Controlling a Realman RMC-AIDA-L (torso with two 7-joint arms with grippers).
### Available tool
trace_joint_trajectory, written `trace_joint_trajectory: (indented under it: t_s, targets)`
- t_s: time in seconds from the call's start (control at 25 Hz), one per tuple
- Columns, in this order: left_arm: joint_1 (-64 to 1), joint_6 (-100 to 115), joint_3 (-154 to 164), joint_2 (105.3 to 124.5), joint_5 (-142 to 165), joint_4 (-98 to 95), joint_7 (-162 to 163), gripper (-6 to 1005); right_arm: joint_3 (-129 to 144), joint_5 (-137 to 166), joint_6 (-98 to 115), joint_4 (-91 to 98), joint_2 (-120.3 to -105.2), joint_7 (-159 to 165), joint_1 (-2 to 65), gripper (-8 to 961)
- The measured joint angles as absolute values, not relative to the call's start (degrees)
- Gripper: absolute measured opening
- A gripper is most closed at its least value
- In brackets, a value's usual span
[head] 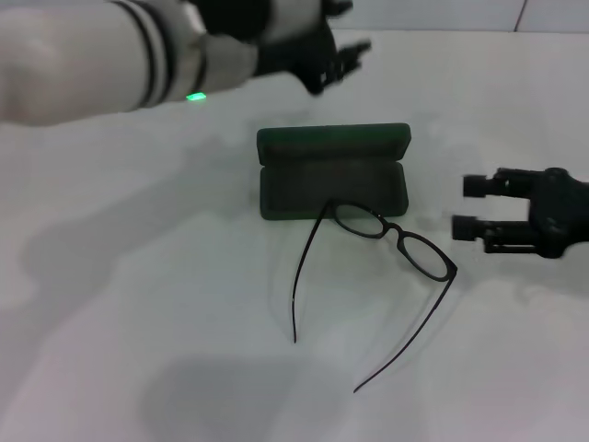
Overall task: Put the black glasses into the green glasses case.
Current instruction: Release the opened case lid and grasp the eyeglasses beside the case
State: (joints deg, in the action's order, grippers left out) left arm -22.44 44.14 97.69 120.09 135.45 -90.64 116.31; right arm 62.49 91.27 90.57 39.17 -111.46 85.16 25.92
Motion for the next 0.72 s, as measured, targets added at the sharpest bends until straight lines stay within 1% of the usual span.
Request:
trace_joint_trajectory:
  t_s: [0.12, 0.24, 0.4, 0.52, 0.64, 0.72]
  targets:
    - [-16.3, 42.5, 95.6, 119.89, 122.7, -95.4, 112.9, 418, 63.0, 103.6, 87.4, 48.4, -112.66, 98.1, 29.1, 765]
    - [-12.9, 43.6, 94.2, 119.82, 110.5, -95.6, 105.6, 416, 63.2, 114.2, 87.2, 52.0, -112.95, 109.1, 34.2, 750]
    - [-8.1, 48.3, 92.2, 119.80, 96.4, -94.5, 97.4, 412, 63.5, 122.2, 88.3, 51.5, -113.18, 117.2, 40.9, 707]
    - [-4.7, 54.6, 90.5, 119.80, 88.1, -92.6, 90.6, 410, 65.5, 128.1, 88.0, 50.3, -114.22, 121.5, 45.9, 707]
    - [-2.6, 61.3, 87.8, 119.84, 80.3, -88.4, 86.3, 404, 66.6, 131.4, 87.3, 48.4, -115.15, 123.7, 49.5, 708]
    - [-2.4, 65.4, 85.2, 119.88, 75.9, -84.4, 85.0, 400, 68.2, 132.2, 86.4, 46.5, -115.38, 125.2, 51.6, 636]
